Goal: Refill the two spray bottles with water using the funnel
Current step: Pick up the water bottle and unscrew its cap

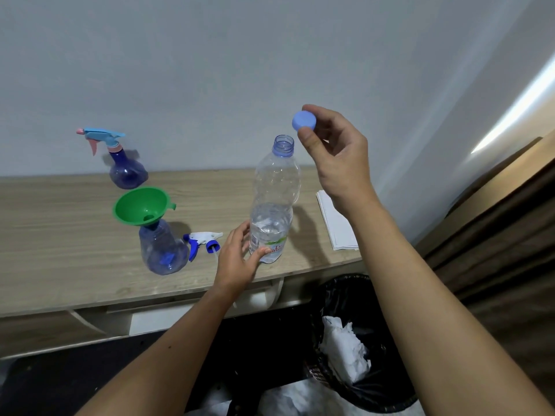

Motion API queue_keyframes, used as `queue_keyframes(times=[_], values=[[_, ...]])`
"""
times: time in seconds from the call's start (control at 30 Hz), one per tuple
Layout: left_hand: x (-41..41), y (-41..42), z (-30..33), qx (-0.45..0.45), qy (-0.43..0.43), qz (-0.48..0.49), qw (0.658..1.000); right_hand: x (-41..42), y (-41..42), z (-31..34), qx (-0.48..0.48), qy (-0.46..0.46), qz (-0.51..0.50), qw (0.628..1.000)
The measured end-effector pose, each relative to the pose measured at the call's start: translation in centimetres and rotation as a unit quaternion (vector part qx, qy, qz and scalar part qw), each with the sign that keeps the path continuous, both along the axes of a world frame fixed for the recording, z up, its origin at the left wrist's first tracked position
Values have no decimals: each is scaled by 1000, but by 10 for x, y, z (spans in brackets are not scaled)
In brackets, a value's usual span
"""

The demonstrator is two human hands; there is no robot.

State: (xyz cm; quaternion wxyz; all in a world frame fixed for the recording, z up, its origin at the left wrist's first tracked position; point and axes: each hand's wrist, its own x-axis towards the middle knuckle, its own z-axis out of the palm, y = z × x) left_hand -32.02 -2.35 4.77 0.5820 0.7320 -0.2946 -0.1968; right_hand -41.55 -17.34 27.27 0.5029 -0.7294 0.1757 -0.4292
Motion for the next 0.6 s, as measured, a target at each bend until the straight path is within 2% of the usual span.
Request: queue_keyframes(times=[0.13, 0.27, 0.6], values=[[0, 0, 1, 5, 1, 0, 1000, -15, -11, -3, 28, -14, -11, 999], [0, -1, 0, 6, -7, -5, 1000, -32, -22, -34, 65, -4, -31, 997], [2, -5, -9, -20, -13, 0, 1000, -71, -19, -206, 182, 133, -85, 971]])
